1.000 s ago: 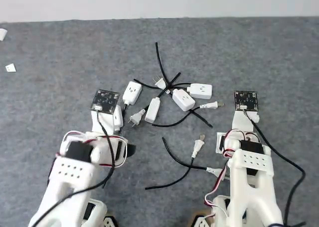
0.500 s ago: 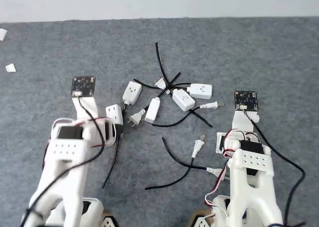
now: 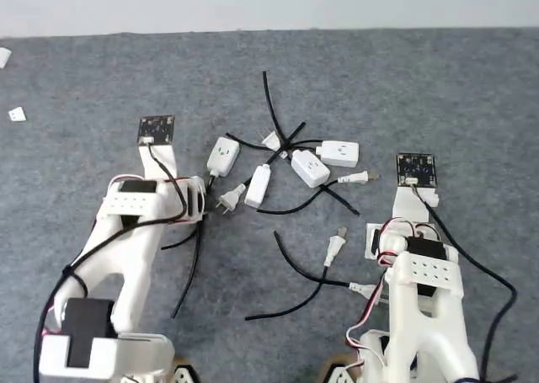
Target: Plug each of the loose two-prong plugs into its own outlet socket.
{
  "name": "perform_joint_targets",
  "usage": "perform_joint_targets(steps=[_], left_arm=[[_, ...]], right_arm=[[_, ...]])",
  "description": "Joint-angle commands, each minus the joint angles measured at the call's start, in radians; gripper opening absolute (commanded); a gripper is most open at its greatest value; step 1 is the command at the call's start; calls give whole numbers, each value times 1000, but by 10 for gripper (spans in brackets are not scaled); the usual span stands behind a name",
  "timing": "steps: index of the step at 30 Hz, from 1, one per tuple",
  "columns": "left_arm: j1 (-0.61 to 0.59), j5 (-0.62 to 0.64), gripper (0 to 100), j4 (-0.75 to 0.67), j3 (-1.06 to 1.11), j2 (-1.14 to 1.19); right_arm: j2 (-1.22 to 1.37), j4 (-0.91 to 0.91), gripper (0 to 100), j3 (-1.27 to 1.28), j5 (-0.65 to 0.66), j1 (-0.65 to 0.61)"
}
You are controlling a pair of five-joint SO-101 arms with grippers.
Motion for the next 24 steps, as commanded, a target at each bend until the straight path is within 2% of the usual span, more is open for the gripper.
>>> perform_joint_targets(steps=[1,11,13,17,24], left_arm=[[11,9,272,-26,-67,38],[20,11,259,20,-182,149],[20,9,202,23,-191,160],[44,6,9,23,-200,167],[51,12,12,84,-189,160]], right_arm=[[10,-15,104,-8,14,-7],[8,-15,104,-8,14,-4],[8,-15,104,-8,14,-4],[7,-15,104,-8,14,-4],[7,-15,104,-8,14,-2]])
